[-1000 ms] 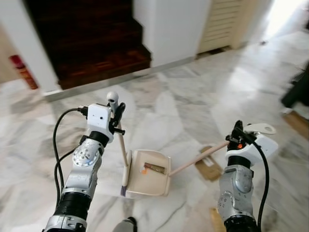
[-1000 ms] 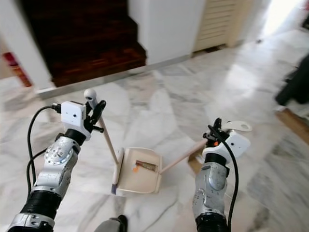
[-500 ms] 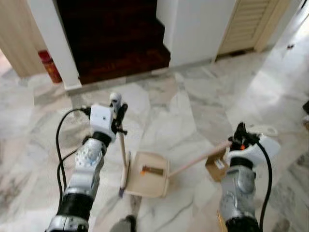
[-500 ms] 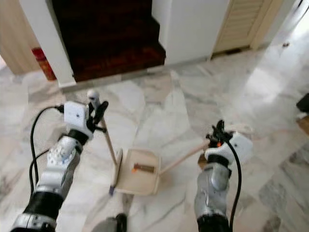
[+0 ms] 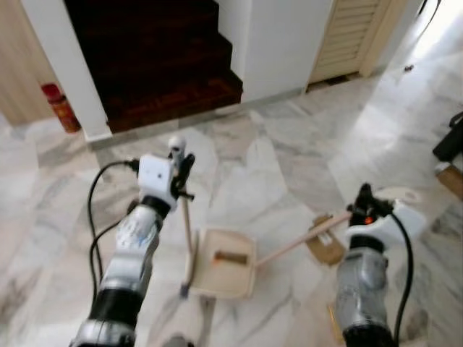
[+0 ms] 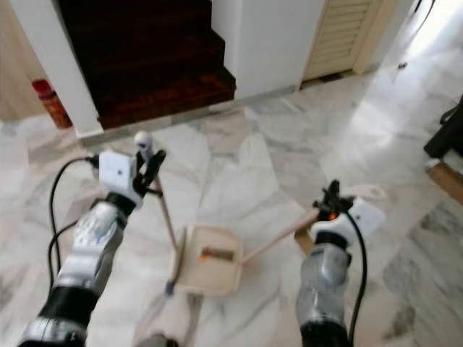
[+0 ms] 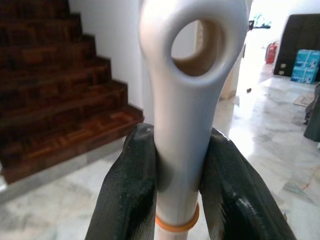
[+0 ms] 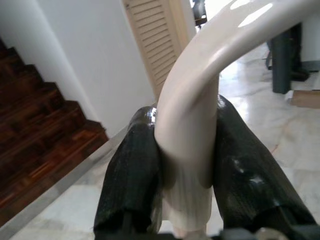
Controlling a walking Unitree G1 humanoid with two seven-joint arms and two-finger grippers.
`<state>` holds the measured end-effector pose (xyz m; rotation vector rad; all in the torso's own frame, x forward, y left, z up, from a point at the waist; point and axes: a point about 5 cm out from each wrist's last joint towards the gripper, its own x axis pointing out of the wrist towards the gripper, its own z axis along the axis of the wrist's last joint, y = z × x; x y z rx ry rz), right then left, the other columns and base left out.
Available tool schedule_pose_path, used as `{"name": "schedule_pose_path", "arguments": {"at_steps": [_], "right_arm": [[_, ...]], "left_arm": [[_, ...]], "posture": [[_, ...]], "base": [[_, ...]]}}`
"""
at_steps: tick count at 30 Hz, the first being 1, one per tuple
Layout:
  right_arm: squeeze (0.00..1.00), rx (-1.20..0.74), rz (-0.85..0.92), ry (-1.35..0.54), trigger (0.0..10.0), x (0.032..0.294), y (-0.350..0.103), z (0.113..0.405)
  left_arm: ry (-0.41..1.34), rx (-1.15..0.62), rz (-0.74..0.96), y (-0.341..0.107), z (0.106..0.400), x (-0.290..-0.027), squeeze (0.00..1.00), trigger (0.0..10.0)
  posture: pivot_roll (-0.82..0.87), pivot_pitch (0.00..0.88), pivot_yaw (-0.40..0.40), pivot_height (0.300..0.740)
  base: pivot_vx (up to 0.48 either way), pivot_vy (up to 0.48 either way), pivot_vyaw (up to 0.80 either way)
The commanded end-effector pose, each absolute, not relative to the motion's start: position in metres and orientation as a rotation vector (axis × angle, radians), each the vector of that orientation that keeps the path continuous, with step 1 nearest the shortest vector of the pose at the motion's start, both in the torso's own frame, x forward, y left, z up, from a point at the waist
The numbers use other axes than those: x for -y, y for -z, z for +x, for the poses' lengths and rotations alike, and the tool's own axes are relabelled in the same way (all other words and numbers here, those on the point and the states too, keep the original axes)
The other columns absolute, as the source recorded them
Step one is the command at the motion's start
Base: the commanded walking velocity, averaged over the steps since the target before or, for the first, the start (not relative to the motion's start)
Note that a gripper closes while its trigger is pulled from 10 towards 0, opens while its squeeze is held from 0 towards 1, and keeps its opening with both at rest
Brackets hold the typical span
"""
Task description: Sweep floor
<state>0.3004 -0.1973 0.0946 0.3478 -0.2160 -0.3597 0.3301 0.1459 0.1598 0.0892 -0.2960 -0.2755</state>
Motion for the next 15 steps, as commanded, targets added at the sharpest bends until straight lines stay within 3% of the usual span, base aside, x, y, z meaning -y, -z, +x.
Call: {"name": "schedule_pose_path", "arguments": {"at_steps": [1,15], "right_arm": [[0.0,0.256,0.393,0.362,10.0,0.1959,-0.1024,0.3026],[0.0,0.247,0.389,0.36,10.0,0.1961,-0.1002,0.3024]], "left_arm": [[0.285,0.349,0.091,-0.1722,0.331,-0.1426,0.0,10.0],[0.297,0.398,0.082,-0.1818,0.3294,-0.14,0.0,10.0]], "posture": [[0.16,0.115,-0.077,0.74],[0.17,0.098,-0.079,0.74]], "base": [[0.0,0.311,0.0],[0.0,0.306,0.0]]}}
